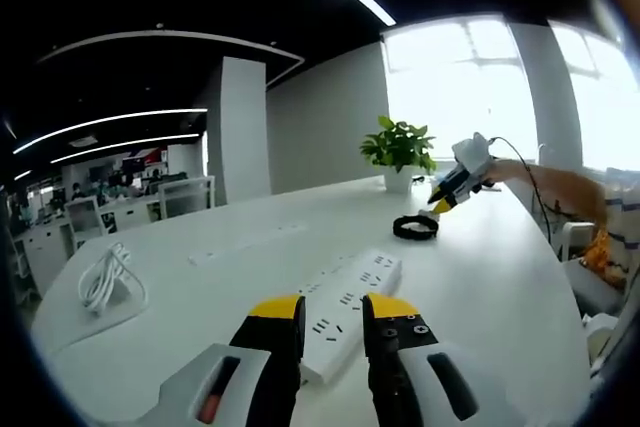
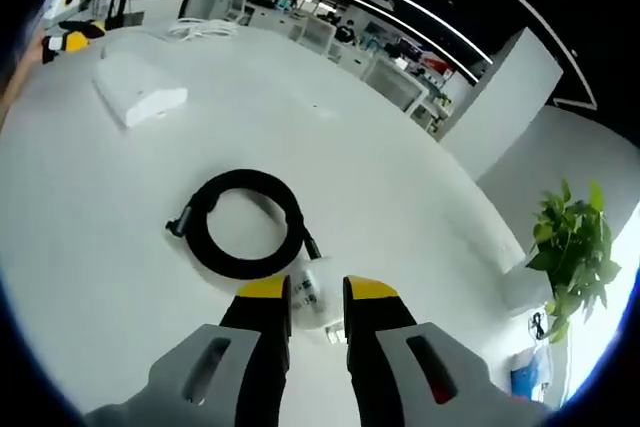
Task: Straighten the power strip on the desk, plug the charger into it
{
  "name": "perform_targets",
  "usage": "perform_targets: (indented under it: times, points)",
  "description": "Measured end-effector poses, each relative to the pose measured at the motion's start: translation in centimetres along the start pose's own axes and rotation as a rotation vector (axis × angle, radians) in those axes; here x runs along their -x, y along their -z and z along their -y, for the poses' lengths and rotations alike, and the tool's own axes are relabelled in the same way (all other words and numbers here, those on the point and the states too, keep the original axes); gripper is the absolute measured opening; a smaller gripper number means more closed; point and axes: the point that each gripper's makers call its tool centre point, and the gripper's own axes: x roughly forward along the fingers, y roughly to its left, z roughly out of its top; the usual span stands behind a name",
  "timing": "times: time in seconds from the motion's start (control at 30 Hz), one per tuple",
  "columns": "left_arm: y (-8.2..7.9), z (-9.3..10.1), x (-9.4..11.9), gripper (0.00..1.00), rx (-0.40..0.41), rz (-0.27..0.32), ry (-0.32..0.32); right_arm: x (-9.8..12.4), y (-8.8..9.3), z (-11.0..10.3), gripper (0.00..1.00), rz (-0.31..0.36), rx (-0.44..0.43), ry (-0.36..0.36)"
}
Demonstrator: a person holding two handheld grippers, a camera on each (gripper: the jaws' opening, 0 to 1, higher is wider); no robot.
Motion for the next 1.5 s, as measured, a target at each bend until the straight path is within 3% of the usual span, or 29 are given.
perform_targets:
  times: [0.13,0.67,1.17,1.5]
  points:
    - [0.1,0.2,-0.1,0.23,-0.014,-0.008,0.001,-0.4,0.3,0.0,0.20,-0.056,0.017,-0.031]
    - [0.0,0.3,-0.1,0.23,-0.059,-0.024,0.003,-2.0,0.5,-0.4,0.26,-0.163,0.097,-0.109]
    - [-0.4,0.0,-0.1,0.23,-0.059,-0.025,0.014,-2.4,1.1,-0.8,0.27,-0.209,0.169,-0.142]
    - [0.0,1.2,-0.3,0.23,-0.059,-0.028,0.029,-2.5,1.1,-0.9,0.27,-0.209,0.127,-0.134]
